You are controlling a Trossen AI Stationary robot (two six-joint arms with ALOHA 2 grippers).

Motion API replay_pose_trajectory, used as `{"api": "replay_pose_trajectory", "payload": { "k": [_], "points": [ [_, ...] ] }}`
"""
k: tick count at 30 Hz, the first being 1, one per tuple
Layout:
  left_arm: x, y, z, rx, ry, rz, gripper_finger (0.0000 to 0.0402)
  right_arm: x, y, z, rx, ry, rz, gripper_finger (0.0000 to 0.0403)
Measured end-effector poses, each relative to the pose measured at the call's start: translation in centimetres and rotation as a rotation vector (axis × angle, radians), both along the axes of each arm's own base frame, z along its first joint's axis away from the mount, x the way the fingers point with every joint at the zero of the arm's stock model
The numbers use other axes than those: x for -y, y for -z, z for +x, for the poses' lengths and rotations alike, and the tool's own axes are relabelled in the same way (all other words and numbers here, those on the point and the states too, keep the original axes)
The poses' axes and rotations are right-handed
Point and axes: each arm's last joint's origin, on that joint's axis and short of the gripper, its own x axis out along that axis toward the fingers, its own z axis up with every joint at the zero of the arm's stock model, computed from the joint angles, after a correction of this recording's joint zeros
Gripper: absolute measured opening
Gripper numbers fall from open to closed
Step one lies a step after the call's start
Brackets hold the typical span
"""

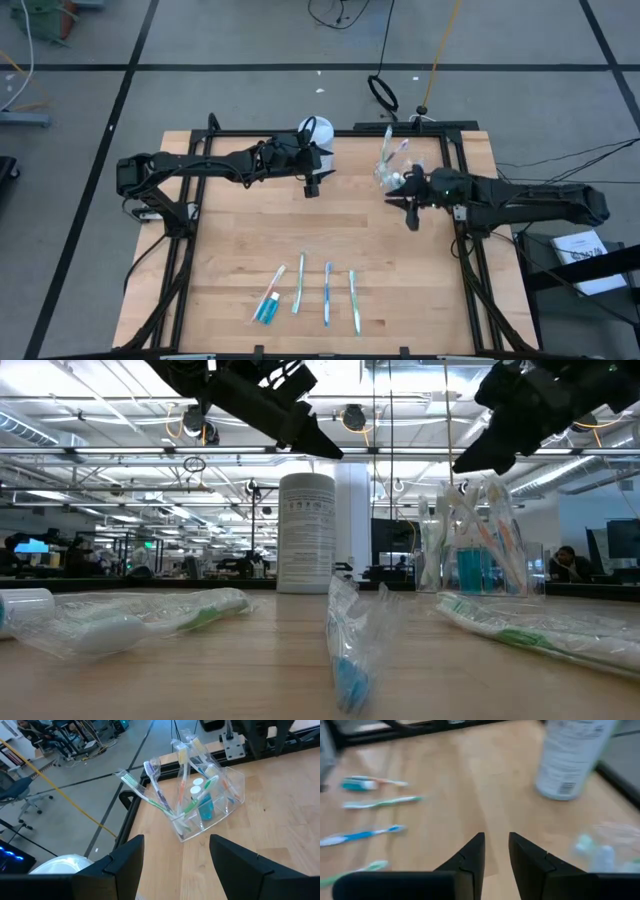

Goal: Pick & Place toothbrushing station
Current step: Adjust the orange toothbrush in the transparent organizer

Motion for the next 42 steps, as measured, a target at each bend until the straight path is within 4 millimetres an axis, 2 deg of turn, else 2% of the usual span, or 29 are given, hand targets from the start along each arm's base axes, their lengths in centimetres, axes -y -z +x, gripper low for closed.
{"api": "replay_pose_trajectory", "payload": {
  "k": [5,8,13,19,23,27,32,34,38,42],
  "points": [
    [0.0,0.0,0.0,0.000,-0.001,-0.001,0.0232,0.4,0.2,-0.4,-0.099,0.252,-0.272,0.0077],
    [0.0,0.0,0.0,0.005,-0.006,-0.016,0.0232,0.9,-0.1,-0.4,-0.099,0.362,-0.357,0.0090],
    [0.0,0.0,0.0,0.008,-0.010,-0.026,0.0232,1.1,-0.4,0.0,-0.041,0.314,-0.305,0.0122],
    [0.0,0.0,0.0,0.009,-0.010,-0.028,0.0232,1.9,0.9,1.1,-0.122,0.335,-0.280,0.0143],
    [0.0,0.0,0.0,0.009,-0.010,-0.029,0.0232,2.5,1.9,2.1,-0.169,0.350,-0.282,0.0136],
    [0.0,0.0,0.0,0.010,-0.010,-0.031,0.0232,2.6,1.9,2.2,-0.173,0.340,-0.303,0.0103],
    [0.0,0.0,0.0,0.009,-0.009,-0.029,0.0232,2.4,1.3,1.5,-0.121,0.366,-0.258,0.0042],
    [0.0,0.0,0.0,0.009,-0.008,-0.029,0.0232,2.1,0.9,1.0,-0.099,0.365,-0.242,0.0030],
    [0.0,0.0,0.0,0.008,-0.006,-0.029,0.0232,1.3,0.3,-0.5,-0.078,0.338,-0.195,0.0034],
    [0.0,0.0,0.0,0.008,-0.005,-0.028,0.0232,0.7,0.2,-2.1,-0.072,0.368,-0.059,0.0071]
  ]
}}
